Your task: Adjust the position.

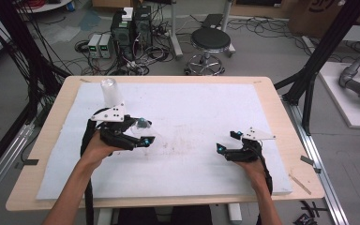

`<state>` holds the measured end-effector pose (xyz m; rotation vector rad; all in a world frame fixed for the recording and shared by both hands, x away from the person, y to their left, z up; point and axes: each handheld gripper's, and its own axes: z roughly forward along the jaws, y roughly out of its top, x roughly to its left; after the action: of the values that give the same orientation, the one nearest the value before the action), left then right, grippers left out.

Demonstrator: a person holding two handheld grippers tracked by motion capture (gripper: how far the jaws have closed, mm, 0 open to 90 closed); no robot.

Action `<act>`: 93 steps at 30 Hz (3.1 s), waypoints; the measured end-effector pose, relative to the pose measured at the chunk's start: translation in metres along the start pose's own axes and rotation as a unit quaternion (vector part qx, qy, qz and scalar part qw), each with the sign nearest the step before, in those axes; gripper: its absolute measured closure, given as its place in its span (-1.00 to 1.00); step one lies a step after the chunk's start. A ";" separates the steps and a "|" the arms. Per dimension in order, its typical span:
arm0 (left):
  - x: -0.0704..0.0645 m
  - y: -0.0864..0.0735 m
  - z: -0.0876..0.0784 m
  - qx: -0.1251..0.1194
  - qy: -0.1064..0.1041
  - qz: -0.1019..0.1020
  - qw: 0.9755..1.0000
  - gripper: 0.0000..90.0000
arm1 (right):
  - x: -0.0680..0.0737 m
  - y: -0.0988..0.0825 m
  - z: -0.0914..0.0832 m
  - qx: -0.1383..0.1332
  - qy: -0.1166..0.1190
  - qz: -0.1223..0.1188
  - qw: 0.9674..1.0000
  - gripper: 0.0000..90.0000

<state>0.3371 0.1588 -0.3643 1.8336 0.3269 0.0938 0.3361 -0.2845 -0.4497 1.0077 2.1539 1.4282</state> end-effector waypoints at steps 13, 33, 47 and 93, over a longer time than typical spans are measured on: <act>-0.004 0.001 0.003 -0.028 -0.015 -0.006 0.999 -0.12 | 0.016 0.038 -0.008 -0.023 0.074 -0.026 0.997 -0.66; -0.016 0.004 0.013 -0.069 -0.058 0.001 0.996 -0.12 | 0.066 0.088 0.012 -0.036 0.251 -0.104 0.962 -0.66; -0.020 0.005 0.027 -0.082 -0.079 0.003 0.994 -0.11 | 0.084 0.095 0.026 -0.035 0.305 -0.111 0.945 -0.66; -0.025 0.005 0.043 -0.097 -0.106 -0.001 0.990 -0.11 | 0.123 0.097 0.063 -0.027 0.368 -0.138 0.919 -0.38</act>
<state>0.3239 0.1108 -0.3690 1.6328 0.1641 -0.0688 0.3281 -0.1315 -0.3789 0.1014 2.5822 1.9005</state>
